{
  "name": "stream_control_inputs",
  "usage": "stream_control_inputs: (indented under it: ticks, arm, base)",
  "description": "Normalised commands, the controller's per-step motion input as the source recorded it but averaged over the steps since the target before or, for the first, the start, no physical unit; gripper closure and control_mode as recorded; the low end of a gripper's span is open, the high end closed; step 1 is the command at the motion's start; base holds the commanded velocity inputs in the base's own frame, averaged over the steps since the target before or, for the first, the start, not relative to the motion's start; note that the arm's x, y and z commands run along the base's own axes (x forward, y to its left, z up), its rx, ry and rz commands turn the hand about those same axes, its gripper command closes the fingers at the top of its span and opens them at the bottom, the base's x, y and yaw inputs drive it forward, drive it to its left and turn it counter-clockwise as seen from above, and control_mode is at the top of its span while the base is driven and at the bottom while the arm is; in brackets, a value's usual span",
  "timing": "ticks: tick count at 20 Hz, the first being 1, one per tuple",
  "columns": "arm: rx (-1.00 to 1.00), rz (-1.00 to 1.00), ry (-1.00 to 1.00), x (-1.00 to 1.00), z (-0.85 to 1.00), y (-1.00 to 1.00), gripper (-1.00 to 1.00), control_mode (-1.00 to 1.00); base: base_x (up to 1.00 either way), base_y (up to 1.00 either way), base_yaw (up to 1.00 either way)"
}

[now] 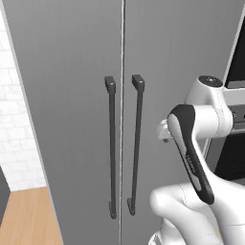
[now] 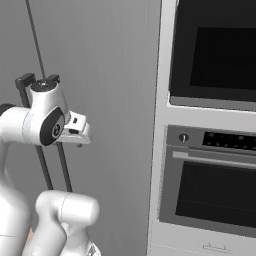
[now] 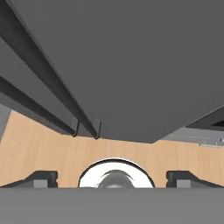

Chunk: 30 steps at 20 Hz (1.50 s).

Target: Grab a lemon wedge from the fridge and one ice cube from the ice bowl, and put them in the glass of lemonade.

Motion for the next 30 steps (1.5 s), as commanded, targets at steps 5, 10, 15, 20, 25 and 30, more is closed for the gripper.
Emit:
stream_control_inputs:
  ticks: [5, 10, 15, 20, 25, 30]
  arm:
    - [-0.04, 0.00, 0.00, -0.08, -0.06, 0.61, -1.00, -1.00]
    - [-0.02, -0.01, 0.00, -0.16, -0.03, 0.52, -1.00, -1.00]
    - [0.02, -0.03, 0.00, -0.36, 0.00, -0.08, -1.00, -1.00]
    - [0.02, -0.01, 0.00, -0.40, 0.00, -0.21, -1.00, -1.00]
    - [0.00, 0.00, 0.00, -0.04, 0.00, 0.00, -1.00, -1.00]
    - [0.00, 0.00, -0.05, 0.02, 0.00, 0.14, -1.00, -1.00]
  base:
    - [0.00, 0.00, 0.00]
    - [0.00, 0.00, 0.00]
    - [0.00, 0.00, 0.00]
    - [0.00, 0.00, 0.00]
    - [0.00, 0.00, 0.00]
    - [0.00, 0.00, 0.00]
